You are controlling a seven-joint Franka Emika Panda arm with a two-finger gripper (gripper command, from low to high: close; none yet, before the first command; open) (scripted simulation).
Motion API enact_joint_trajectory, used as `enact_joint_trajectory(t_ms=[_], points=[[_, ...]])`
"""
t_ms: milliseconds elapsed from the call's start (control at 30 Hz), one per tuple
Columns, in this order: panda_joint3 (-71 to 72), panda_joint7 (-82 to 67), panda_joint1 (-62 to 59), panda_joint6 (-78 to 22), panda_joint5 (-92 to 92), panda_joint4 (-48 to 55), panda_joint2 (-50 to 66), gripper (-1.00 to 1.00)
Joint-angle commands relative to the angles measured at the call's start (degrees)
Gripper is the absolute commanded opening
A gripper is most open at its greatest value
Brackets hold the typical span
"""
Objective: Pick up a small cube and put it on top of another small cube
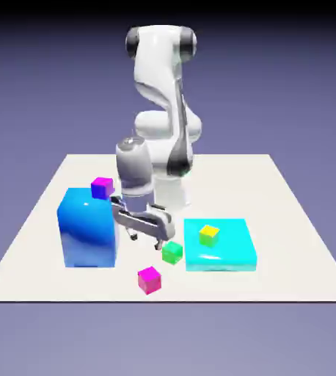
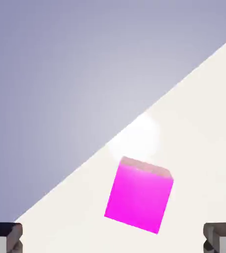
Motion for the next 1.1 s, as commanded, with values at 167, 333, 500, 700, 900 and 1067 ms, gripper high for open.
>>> enact_joint_trajectory(t_ms=[167,333,500,700,900,1067], points=[[1.5,5.9,-3.4,-6.4,2.1,5.6,8.8,0.0],[1.9,5.1,-2.3,2.4,2.8,4.9,16.9,-1.0],[1.6,5.9,-3.4,-6.4,2.2,5.3,8.6,-1.0],[5.5,2.4,-3.6,-6.8,4.6,-7.1,-3.7,-1.0],[9.4,-1.0,-3.8,-7.1,7.0,-19.6,-16.0,-1.0],[9.8,-1.4,-3.0,0.3,7.6,-21.2,-10.2,-1.0]])
